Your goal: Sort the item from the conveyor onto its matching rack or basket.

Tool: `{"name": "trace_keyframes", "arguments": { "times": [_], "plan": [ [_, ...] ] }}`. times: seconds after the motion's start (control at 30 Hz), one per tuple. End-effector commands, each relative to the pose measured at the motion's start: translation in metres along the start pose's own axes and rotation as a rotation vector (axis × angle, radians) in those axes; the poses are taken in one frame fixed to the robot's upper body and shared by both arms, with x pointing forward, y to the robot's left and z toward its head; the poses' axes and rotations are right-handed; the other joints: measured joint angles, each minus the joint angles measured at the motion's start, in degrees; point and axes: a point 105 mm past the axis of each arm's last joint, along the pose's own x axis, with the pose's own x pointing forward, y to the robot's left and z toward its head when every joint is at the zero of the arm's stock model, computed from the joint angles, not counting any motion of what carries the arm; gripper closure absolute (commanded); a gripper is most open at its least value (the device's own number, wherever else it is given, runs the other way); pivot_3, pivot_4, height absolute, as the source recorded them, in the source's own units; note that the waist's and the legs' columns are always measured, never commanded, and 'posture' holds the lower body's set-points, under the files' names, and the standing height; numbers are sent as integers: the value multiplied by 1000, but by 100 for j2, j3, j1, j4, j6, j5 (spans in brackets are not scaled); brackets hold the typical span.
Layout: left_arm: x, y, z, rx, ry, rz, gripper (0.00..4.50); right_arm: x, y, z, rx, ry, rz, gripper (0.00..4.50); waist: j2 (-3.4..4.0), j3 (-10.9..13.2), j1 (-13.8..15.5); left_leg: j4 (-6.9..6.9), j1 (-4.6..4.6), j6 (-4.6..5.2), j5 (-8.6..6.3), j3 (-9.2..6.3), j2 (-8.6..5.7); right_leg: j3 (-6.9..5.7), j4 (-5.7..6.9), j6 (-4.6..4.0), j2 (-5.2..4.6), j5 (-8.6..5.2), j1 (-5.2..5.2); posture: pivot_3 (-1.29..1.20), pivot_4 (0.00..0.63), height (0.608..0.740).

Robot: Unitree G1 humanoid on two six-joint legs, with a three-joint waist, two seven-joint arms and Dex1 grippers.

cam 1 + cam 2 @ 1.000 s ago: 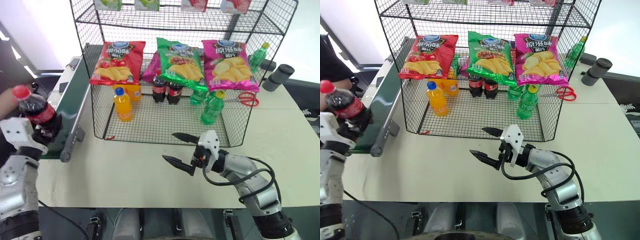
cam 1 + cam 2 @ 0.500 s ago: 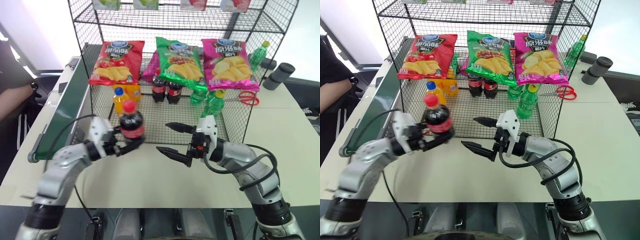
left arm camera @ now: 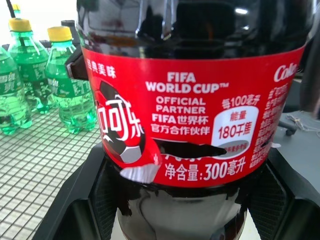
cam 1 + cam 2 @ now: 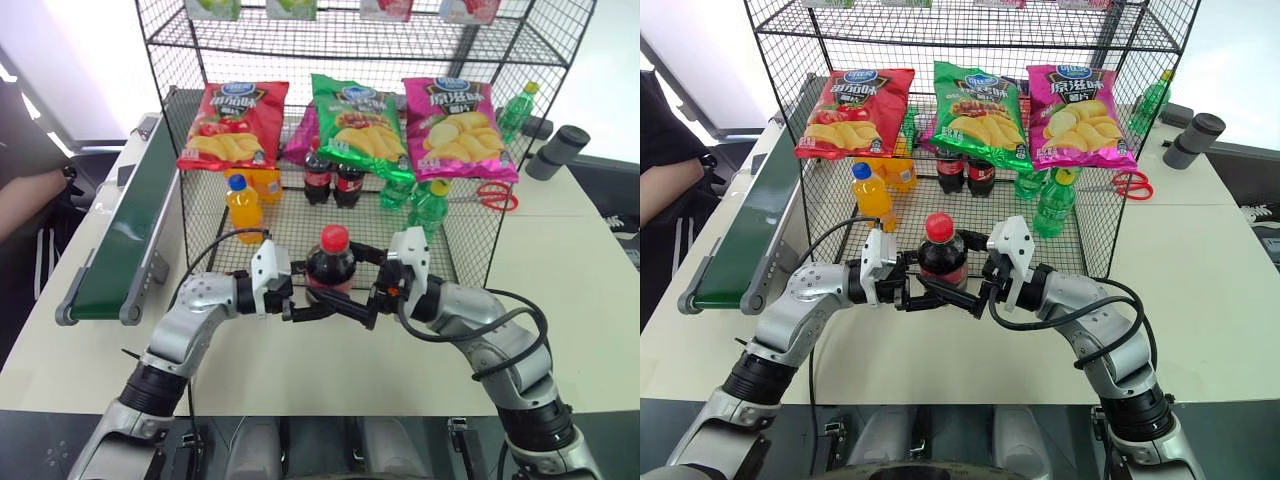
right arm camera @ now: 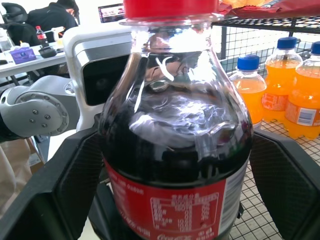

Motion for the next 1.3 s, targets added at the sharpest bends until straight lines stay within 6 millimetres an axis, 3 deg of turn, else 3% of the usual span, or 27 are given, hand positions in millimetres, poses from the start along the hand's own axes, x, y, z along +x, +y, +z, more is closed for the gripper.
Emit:
{"name": "trace_keyframes", "arguments": {
  "times": [0.03,0.07,0.2,0.27,0.33,0.47,0.67,0.8,0.93,1.3],
  "plan": [
    [4,4,15,53,-36,0,1621,-1,9,12,-14,-47,28,1251,0,0,0,0,0,0,0,0,0,0,0,0,1,0,0,0,150,740],
    [4,4,15,53,-36,2,1621,-1,9,12,-13,-47,28,1520,0,0,-1,0,0,0,0,-1,1,0,0,0,1,0,0,0,150,740],
    [4,5,17,12,-46,13,1621,0,6,12,-29,-48,14,1535,0,0,-1,1,0,0,0,-2,1,0,2,0,2,0,0,0,150,740],
    [-1,9,13,7,-23,48,536,1,1,13,-42,-56,-9,1535,0,0,-1,1,0,0,0,-2,1,-1,2,1,3,0,0,0,150,740],
    [-9,13,5,24,24,99,46,1,-8,14,-59,-66,-47,1535,0,0,-13,1,1,0,0,-2,1,0,2,1,4,0,0,0,150,740],
    [-29,17,-5,32,71,187,46,1,-26,10,-53,-65,-130,1535,0,0,-22,1,3,0,0,-1,4,0,5,0,7,0,0,0,150,740],
    [-87,33,-17,-17,55,560,46,4,-71,-13,-140,-59,-378,1535,0,0,-28,0,3,0,0,0,5,6,5,0,-2,0,-2,0,150,740],
    [-100,29,-13,-42,-13,662,46,14,-94,-23,-147,-95,-505,1535,2,1,-18,0,2,0,0,0,4,3,6,0,-14,0,-3,0,150,740],
    [-103,21,-9,-68,-47,701,46,28,-118,-35,-83,-136,-618,1535,3,2,-44,1,5,-2,1,5,3,5,14,0,-23,1,-3,0,150,740],
    [-97,12,-9,-54,-25,691,46,51,-135,-57,-90,-111,-657,1535,6,2,-81,-5,7,-4,2,9,3,6,18,-1,-26,1,-5,0,150,740]
  ]
}}
